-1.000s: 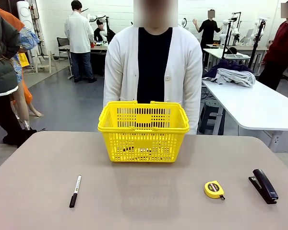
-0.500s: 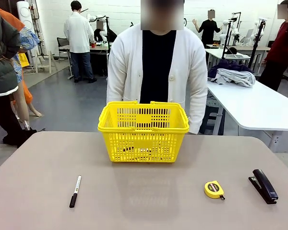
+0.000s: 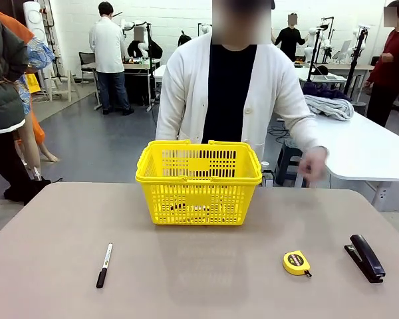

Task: Place the items the person wants into the basket.
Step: Pick up the item the person points to and place it in the Market Basket.

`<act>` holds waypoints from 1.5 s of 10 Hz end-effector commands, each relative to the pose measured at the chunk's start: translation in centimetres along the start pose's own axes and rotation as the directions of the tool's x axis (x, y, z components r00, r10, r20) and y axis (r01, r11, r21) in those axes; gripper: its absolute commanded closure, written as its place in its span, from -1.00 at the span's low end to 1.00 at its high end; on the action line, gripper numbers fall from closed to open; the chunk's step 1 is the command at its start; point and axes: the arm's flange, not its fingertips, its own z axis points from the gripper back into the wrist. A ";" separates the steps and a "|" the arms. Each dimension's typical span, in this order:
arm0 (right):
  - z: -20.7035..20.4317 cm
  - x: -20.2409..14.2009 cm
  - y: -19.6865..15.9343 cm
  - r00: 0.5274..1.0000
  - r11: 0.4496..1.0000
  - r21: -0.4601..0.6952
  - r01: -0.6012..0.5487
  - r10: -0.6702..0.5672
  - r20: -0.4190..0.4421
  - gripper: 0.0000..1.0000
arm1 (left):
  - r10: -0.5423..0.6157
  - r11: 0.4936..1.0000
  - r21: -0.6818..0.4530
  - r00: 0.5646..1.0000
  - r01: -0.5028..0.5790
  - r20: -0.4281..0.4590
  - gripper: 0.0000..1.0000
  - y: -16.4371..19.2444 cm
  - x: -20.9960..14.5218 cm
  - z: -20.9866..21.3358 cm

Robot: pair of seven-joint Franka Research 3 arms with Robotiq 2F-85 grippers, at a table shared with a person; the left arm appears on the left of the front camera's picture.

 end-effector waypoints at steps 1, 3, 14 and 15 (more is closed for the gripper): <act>-0.2 0.1 0.0 1.000 1.000 0.020 -0.013 0.013 0.017 -1.00 | -0.020 1.000 -0.004 1.000 0.020 0.017 -1.00 0.1 0.0 0.1; -0.2 0.1 0.0 1.000 1.000 0.020 -0.013 0.013 0.017 -1.00 | -0.020 1.000 -0.004 1.000 0.020 0.017 -1.00 0.1 0.0 0.1; -9.1 6.7 2.0 0.933 0.967 -0.254 0.033 -0.121 -0.339 -1.00 | -0.020 1.000 -0.004 1.000 0.020 0.017 -1.00 0.1 0.0 0.1; -11.8 6.9 2.0 0.900 0.949 -0.313 0.026 -0.159 -0.406 -1.00 | -0.020 1.000 -0.004 1.000 0.020 0.017 -1.00 0.1 0.0 0.1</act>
